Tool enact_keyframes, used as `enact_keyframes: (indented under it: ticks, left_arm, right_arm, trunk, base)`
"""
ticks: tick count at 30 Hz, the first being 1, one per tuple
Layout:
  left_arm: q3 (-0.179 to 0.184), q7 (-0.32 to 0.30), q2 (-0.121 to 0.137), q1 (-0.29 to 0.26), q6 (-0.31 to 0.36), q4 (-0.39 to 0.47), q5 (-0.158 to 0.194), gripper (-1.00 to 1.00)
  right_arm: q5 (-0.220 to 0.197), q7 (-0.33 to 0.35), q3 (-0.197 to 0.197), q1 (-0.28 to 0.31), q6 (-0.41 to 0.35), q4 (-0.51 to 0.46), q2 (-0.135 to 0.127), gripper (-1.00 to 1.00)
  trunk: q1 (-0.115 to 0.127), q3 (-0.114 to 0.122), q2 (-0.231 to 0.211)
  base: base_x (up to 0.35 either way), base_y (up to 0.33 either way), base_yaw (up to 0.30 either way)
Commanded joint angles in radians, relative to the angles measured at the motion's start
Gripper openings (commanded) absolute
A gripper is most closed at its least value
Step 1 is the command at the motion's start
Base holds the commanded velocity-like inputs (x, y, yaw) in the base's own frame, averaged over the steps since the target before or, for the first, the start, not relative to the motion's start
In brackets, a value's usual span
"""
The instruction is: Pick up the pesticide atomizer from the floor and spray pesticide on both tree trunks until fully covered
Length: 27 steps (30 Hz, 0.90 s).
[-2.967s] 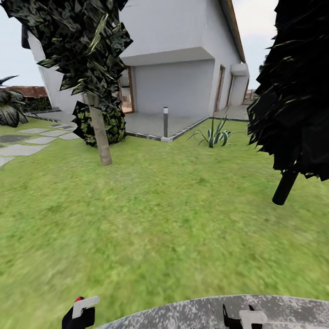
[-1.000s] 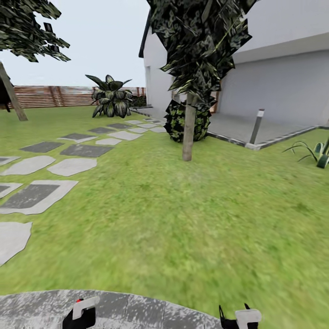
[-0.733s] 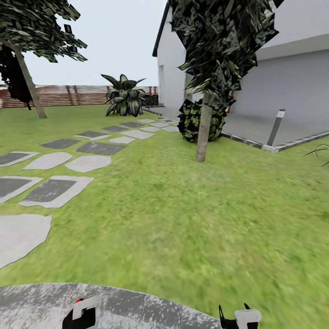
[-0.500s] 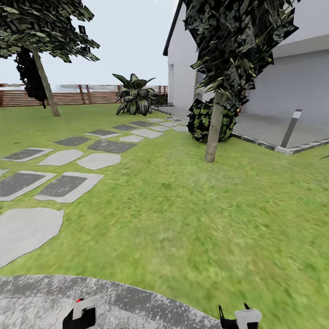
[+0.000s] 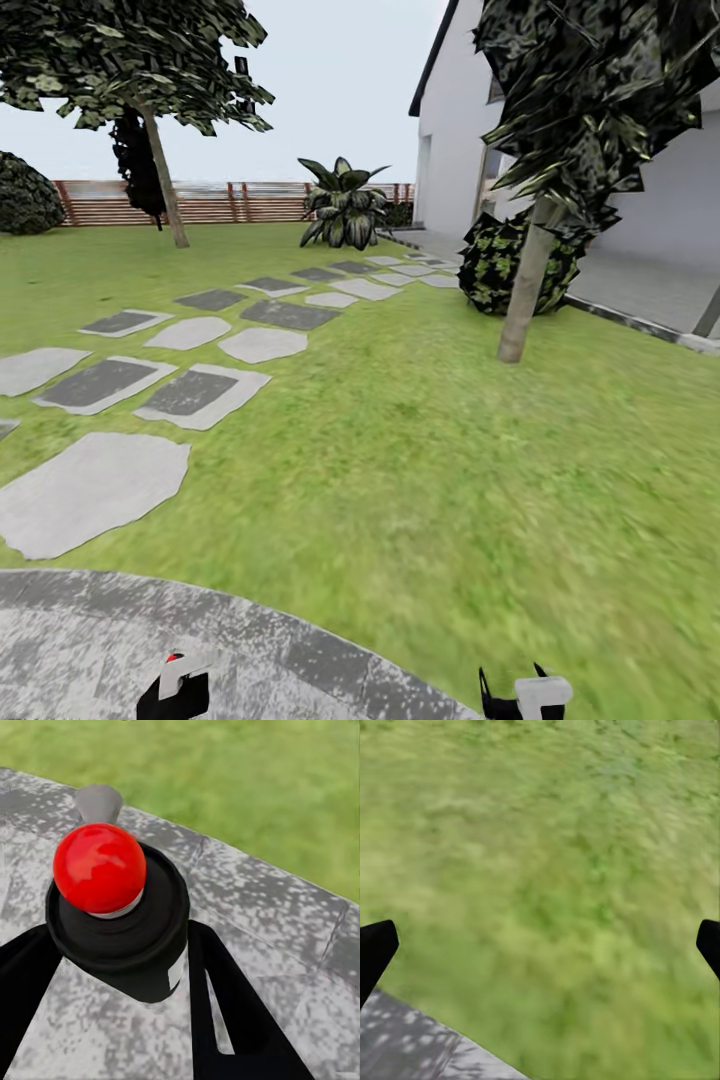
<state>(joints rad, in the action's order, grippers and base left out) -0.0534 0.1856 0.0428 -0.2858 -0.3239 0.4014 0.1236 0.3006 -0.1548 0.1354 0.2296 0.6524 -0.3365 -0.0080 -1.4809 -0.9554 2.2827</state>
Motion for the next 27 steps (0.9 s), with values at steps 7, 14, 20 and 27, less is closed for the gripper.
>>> enact_keyframes:
  ticks: [7, 14, 20, 27]
  left_arm:
    - [0.001, 0.0, 0.0, -0.001, -0.004, -0.001, 0.011, -1.0]
    - [0.001, 0.0, 0.002, -0.001, -0.004, -0.001, 0.013, -1.0]
    - [0.001, 0.0, 0.002, 0.0, -0.004, -0.002, 0.013, -1.0]
    - [0.001, 0.0, 0.002, -0.001, -0.004, -0.003, 0.013, -1.0]
  right_arm:
    - [0.011, -0.005, 0.004, 0.0, 0.003, 0.001, 0.0, 1.0]
    - [0.011, -0.006, 0.005, 0.0, 0.003, 0.001, 0.0, 1.0]
    - [0.014, -0.005, 0.004, 0.0, 0.003, 0.001, -0.001, 1.0]
    - [0.01, -0.006, 0.006, 0.0, 0.003, -0.001, -0.002, 1.0]
  trunk:
    - [0.0, -0.005, 0.0]
    - [0.0, -0.008, 0.0]
    - [0.0, -0.009, 0.0]
    - [0.0, -0.009, 0.0]
  base:
    - [0.247, 0.227, 0.275]
    - [0.202, 0.251, 0.184]
    - [0.186, 0.256, 0.005]
    - [0.204, 0.255, 0.0]
